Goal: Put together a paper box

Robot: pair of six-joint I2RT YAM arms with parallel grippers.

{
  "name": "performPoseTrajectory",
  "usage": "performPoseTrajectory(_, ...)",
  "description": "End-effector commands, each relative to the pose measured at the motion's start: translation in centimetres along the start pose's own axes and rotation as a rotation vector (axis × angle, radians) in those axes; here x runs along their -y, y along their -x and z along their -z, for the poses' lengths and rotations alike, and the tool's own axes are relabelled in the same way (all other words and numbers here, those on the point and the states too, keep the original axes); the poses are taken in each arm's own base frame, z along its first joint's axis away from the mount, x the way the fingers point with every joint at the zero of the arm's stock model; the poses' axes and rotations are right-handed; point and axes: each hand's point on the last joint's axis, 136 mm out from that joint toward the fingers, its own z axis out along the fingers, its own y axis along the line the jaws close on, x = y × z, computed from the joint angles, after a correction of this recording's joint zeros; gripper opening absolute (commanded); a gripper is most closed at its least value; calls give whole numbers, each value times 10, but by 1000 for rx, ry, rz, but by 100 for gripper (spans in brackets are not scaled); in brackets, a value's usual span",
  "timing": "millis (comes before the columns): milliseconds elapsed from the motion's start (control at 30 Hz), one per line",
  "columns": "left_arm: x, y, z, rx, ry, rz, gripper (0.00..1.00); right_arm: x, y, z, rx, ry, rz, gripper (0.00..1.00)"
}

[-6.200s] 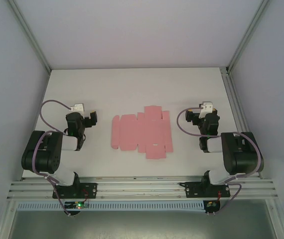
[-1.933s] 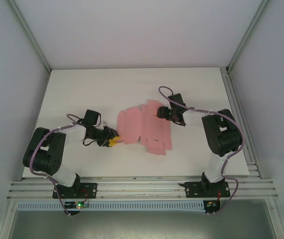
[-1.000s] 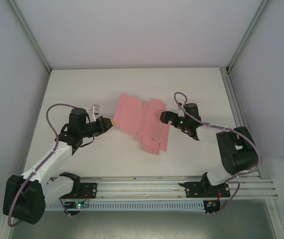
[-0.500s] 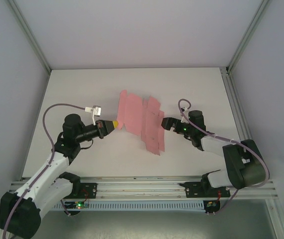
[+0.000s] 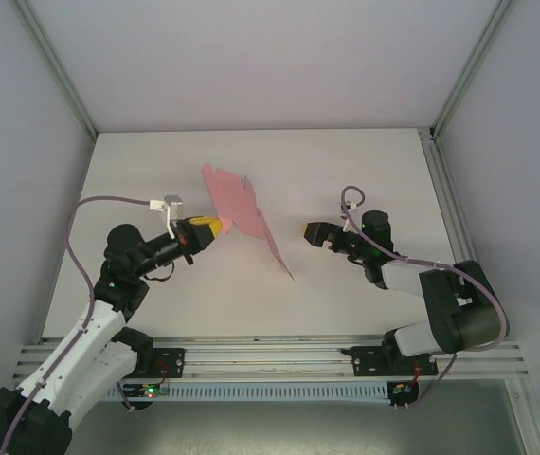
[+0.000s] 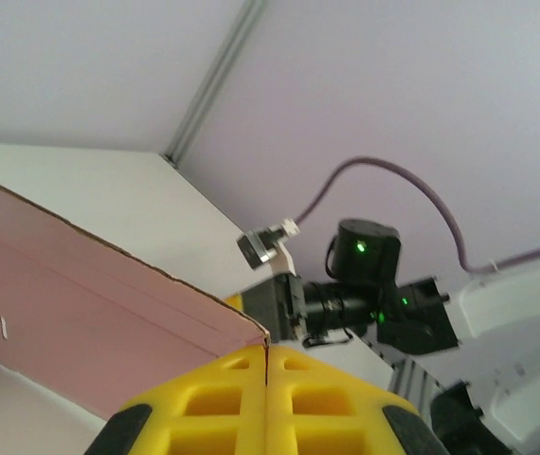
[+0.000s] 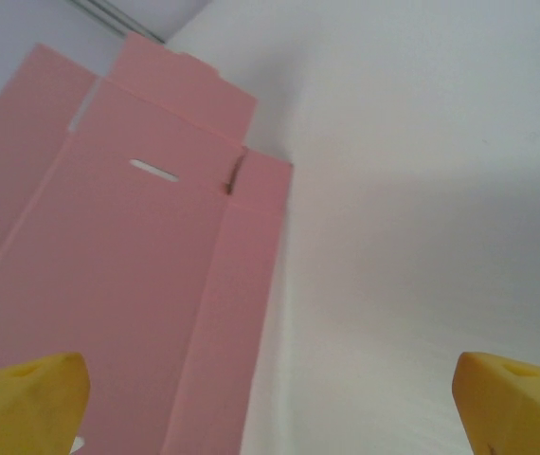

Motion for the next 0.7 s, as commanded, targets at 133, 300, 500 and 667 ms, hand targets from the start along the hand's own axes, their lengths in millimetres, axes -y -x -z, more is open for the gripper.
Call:
performPoseTrajectory(133, -12, 17, -12, 23, 89, 0, 0, -1, -6, 11, -10, -132, -237, 98)
performPoseTrajectory(300, -19, -1, -22, -31, 129, -4, 0, -7, -32, 32, -21, -227, -514, 98)
performPoseTrajectory(500, -28, -20, -31, -42, 172, 26, 0, -11, -48, 40, 4, -244, -721, 98)
performPoseTrajectory(667, -30, -21, -39, -34, 169, 79, 0, -17, -57, 22, -26, -211, -772, 98)
